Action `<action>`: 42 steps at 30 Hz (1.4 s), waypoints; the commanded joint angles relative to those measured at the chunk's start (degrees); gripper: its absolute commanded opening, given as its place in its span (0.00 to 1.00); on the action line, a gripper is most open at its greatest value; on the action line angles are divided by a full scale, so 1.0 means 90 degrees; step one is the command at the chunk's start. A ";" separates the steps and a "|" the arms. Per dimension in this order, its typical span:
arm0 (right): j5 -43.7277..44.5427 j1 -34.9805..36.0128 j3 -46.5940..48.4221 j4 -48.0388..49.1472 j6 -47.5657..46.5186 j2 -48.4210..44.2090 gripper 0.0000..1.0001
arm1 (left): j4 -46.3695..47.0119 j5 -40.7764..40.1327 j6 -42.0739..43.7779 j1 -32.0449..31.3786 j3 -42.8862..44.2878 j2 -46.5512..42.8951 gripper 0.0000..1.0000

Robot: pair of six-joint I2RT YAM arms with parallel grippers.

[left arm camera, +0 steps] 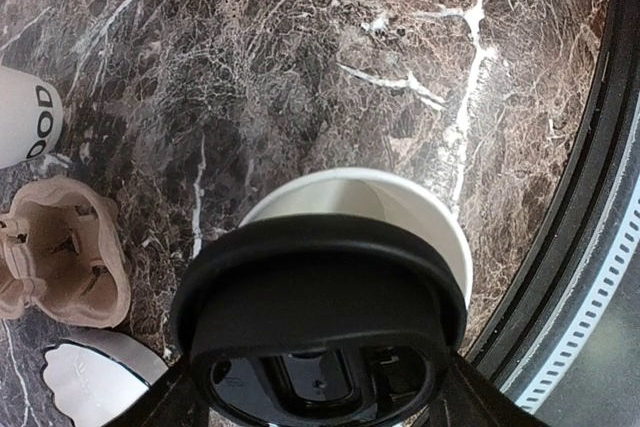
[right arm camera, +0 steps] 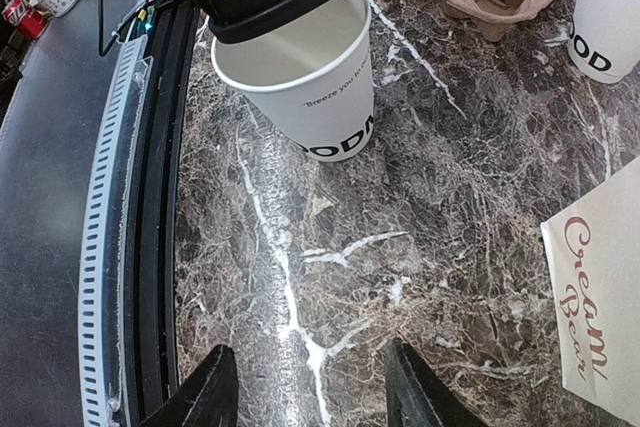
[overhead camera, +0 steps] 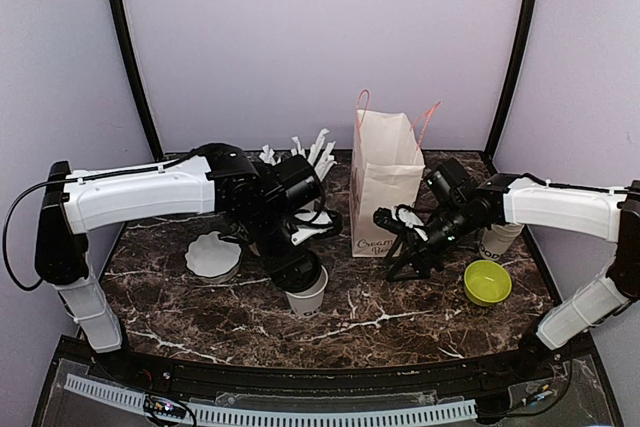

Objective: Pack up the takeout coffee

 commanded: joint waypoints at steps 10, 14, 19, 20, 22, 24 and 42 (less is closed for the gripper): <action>0.0045 0.0074 -0.0032 -0.0092 -0.0143 0.0064 0.50 | -0.0161 0.0397 0.0173 -0.0029 0.0422 0.0224 0.72; 0.0050 0.0084 -0.0024 -0.0104 -0.0153 0.0074 0.50 | -0.0269 0.0425 0.0191 -0.0029 0.0448 0.0368 0.72; 0.0060 0.0094 -0.0020 -0.0112 -0.0171 0.0084 0.51 | -0.0305 0.0447 0.0157 -0.0029 0.0449 0.0461 0.76; 0.0065 0.0094 -0.0013 -0.0126 -0.0173 0.0092 0.51 | -0.0283 0.0456 0.0154 -0.0029 0.0449 0.0468 0.77; 0.0061 0.0094 -0.0009 -0.0140 -0.0173 0.0093 0.51 | -0.0212 0.0477 0.0137 -0.0038 0.0463 0.0445 0.81; 0.0037 0.0096 -0.0010 -0.0153 -0.0166 0.0088 0.51 | -0.0095 0.0505 0.0146 -0.0052 0.0468 0.0379 0.92; 0.0397 0.0094 0.2047 -0.0157 0.1535 -0.0210 0.53 | 0.1750 -0.1264 -0.1076 -0.0024 -0.1168 -0.2308 0.98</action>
